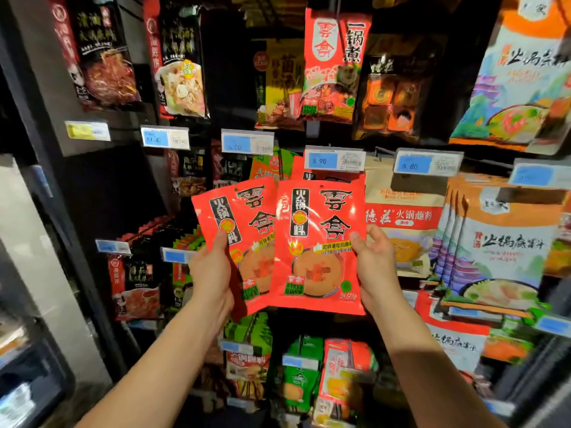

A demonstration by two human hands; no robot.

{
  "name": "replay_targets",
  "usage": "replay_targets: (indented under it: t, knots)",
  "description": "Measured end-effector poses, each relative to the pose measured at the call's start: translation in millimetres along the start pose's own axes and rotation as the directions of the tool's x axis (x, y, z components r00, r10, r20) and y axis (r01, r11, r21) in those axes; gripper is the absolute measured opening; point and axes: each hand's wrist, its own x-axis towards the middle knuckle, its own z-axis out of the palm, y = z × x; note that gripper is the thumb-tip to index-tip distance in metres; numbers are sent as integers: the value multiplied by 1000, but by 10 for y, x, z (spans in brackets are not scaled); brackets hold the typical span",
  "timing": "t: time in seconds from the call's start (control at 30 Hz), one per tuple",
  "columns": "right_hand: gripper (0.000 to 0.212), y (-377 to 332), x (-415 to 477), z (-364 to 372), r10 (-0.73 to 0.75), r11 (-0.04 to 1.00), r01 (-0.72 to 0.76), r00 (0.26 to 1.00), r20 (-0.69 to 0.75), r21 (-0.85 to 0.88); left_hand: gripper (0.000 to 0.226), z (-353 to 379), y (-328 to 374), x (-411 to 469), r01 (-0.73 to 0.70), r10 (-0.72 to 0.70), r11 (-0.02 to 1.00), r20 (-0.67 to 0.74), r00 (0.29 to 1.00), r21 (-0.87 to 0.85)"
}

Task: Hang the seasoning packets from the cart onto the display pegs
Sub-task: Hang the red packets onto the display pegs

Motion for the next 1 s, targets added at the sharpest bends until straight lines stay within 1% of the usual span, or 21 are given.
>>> replay_targets:
  t: [0.03, 0.17, 0.4, 0.6, 0.8, 0.9, 1.0]
  knots:
    - [22, -20, 38, -1, -13, 1000, 13, 1000, -15, 17, 28, -13, -1, 14, -3, 2, 1000, -5, 1000, -9]
    - [12, -23, 142, 71, -40, 999, 40, 999, -24, -3, 18, -54, 15, 35, -13, 13, 1000, -32, 999, -4]
    - [17, -22, 173, 141, 10, 1000, -12, 996, -88, -27, 18, -123, 41, 37, -4, 2, 1000, -69, 998, -18]
    - [19, -22, 168, 104, -6, 999, 2, 994, -106, -41, 16, -140, 43, -7, 5, -5, 1000, -59, 998, -5]
    - [21, -114, 266, 139, -26, 998, 18, 990, -141, -56, 20, -155, 26, 11, 18, -20, 1000, -67, 998, -18]
    - [18, -164, 295, 180, -8, 996, -3, 991, -132, -84, 24, -155, 33, -12, 22, -23, 1000, -73, 997, -17]
    - [11, -177, 324, 190, 4, 995, -18, 990, -141, -100, 27, -146, 40, -8, 26, -27, 1000, -74, 997, -16]
